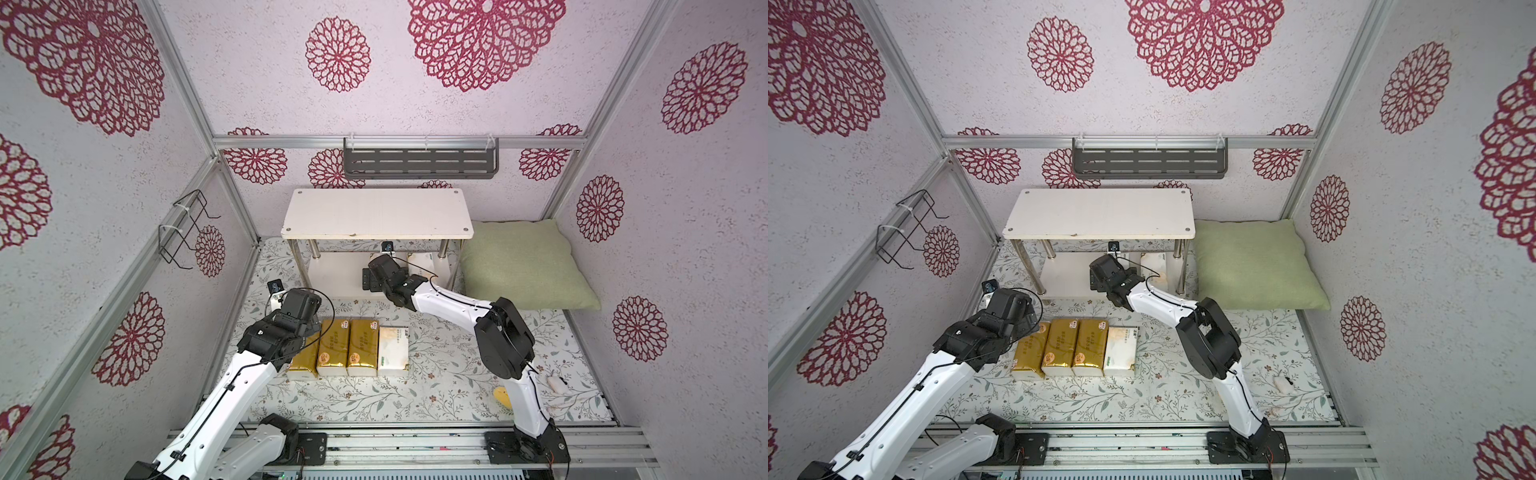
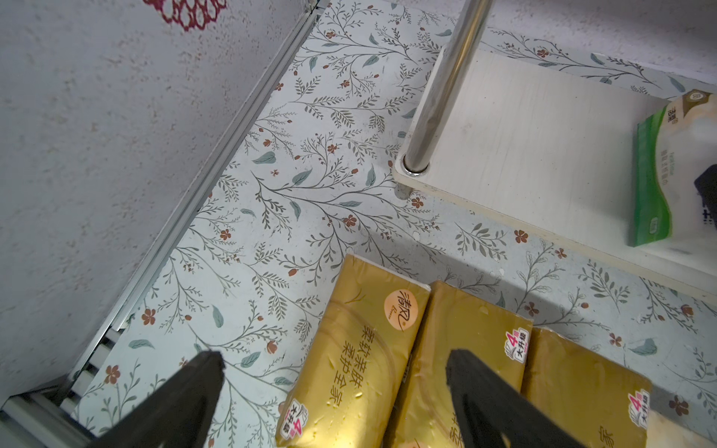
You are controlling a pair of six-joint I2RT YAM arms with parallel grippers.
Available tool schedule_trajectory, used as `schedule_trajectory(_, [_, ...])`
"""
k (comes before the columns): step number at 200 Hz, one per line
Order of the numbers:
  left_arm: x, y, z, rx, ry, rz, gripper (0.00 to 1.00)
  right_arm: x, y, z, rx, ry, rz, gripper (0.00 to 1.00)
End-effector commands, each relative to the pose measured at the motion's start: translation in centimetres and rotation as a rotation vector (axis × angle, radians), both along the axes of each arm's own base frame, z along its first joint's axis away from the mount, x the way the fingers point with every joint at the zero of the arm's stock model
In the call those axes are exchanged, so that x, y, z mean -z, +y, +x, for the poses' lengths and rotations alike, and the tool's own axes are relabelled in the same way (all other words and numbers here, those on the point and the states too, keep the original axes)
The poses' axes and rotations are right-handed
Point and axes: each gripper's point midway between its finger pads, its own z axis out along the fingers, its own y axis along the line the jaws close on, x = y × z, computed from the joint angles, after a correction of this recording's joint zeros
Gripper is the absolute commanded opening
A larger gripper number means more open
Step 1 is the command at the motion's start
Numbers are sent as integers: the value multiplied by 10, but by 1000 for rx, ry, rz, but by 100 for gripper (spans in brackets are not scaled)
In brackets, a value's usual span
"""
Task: Place the tissue boxes on the shelf by color
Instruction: Place a box of tissues on the shelf.
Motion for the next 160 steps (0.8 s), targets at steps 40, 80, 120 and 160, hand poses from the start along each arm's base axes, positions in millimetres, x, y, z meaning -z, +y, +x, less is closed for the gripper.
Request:
schedule_trajectory(40, [-2,1,-3,4,-6,12,97,7,-4,8,23,5,-19,99])
schedule_trajectory(80, [-3,0,-1,6,-5,11,97,1,-8,9,38,-9,-47,99])
schedule_trajectory(120, [-2,0,-1,7,-4,14,97,-35,-12,3,32,-94,-4,99])
schedule_trajectory(160, [-2,0,-1,6,-5,15,97,-45,-17,1,36,-114,-10,99])
